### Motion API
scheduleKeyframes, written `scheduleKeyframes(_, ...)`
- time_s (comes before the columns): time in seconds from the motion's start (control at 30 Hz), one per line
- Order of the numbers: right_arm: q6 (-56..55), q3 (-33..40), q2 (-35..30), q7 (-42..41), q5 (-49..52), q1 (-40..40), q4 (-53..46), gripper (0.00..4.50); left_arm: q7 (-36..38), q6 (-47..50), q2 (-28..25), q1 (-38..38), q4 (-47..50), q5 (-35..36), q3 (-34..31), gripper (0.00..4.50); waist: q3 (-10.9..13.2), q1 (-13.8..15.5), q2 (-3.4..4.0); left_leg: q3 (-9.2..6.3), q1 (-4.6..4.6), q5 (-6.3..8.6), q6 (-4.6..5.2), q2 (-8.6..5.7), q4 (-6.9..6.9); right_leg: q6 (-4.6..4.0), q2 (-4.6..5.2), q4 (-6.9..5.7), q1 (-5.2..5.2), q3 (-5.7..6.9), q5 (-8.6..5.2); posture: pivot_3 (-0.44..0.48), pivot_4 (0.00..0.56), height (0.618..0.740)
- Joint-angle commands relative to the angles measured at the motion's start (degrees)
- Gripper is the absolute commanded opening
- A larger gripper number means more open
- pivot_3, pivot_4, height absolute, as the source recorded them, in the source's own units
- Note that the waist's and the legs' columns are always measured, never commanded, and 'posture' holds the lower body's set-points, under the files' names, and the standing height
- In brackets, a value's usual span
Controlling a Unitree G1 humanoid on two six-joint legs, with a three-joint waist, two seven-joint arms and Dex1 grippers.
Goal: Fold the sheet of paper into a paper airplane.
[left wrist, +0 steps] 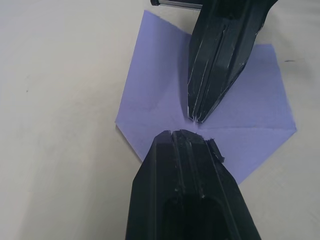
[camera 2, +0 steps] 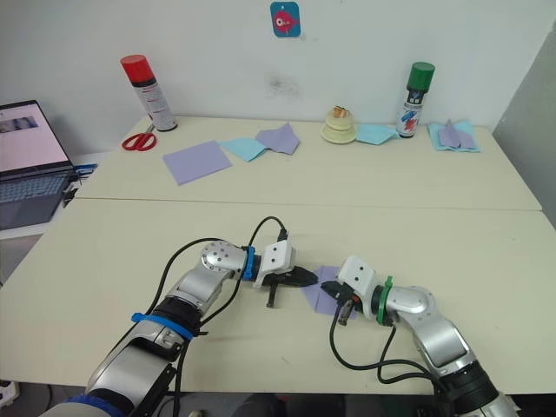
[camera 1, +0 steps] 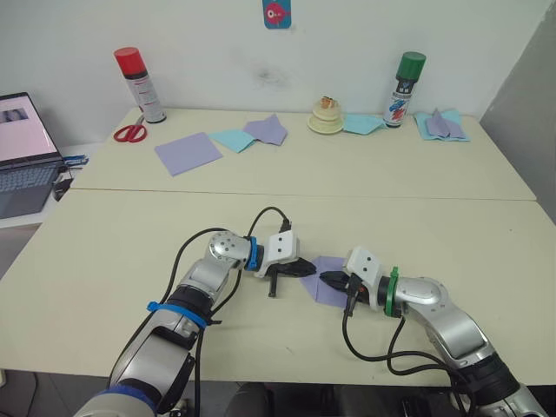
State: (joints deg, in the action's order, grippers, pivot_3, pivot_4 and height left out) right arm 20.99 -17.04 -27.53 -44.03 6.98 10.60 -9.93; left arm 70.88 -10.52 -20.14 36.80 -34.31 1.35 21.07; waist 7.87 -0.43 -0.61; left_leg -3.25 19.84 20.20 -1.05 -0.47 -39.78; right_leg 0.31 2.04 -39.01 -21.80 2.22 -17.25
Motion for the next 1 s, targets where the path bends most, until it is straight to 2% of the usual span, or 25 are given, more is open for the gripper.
scheduleKeyframes(0.03,1.6,0.3,-1.6,0.0,-1.2,-0.7,0.6,0.02,-0.4,1.2,-1.2,-2.2,-4.3,-4.7,2.9,0.0,0.0,0.1,0.0,-0.01,-0.02,0.0,0.01,0.0,0.0,0.0,0.0,0.0,0.03,0.01,0.0,0.0,0.15,0.717)
scheduleKeyframes(0.47,15.6,10.4,-6.6,1.6,6.1,-8.3,-5.5,0.02,-1.5,-0.2,-1.3,-1.9,-6.7,-5.3,4.1,0.0,-0.2,0.3,-0.06,-0.08,-0.2,0.03,0.05,-0.01,0.0,0.01,0.01,0.06,0.31,0.05,0.0,0.0,0.15,0.717)
scheduleKeyframes(0.6,15.1,13.4,-8.0,0.9,8.4,-9.8,-7.2,0.02,-1.6,-0.4,-1.2,-1.8,-7.2,-5.2,4.3,0.0,-0.2,0.3,-0.1,-0.09,-0.29,0.05,0.09,-0.01,0.02,0.02,0.01,0.1,0.42,0.07,-0.01,0.0,0.15,0.717)
scheduleKeyframes(0.8,10.3,18.6,-7.8,-4.6,16.7,-10.0,-13.9,0.02,-1.8,-0.6,-0.9,-1.7,-7.4,-5.1,4.4,0.0,-0.2,0.3,-0.08,-0.08,-0.29,0.05,0.1,-0.01,0.04,0.03,0.0,0.1,0.41,0.07,-0.02,0.0,0.15,0.717)
scheduleKeyframes(0.87,10.7,18.4,-8.9,-6.3,17.9,-9.2,-15.4,0.02,-1.9,-0.6,-0.8,-1.7,-7.3,-5.1,4.3,0.0,-0.2,0.3,-0.07,-0.1,-0.3,0.05,0.1,-0.01,0.05,0.03,0.0,0.1,0.41,0.08,-0.02,0.0,0.15,0.717)
scheduleKeyframes(1.0,8.0,12.3,-8.8,-5.7,12.8,-6.2,-12.6,0.02,-2.0,-0.1,-0.4,-1.5,-6.6,-4.7,4.2,0.0,-0.2,0.3,-0.1,-0.1,-0.3,0.06,0.1,-0.02,0.05,0.03,-0.01,0.11,0.42,0.09,-0.02,0.0,0.15,0.717)
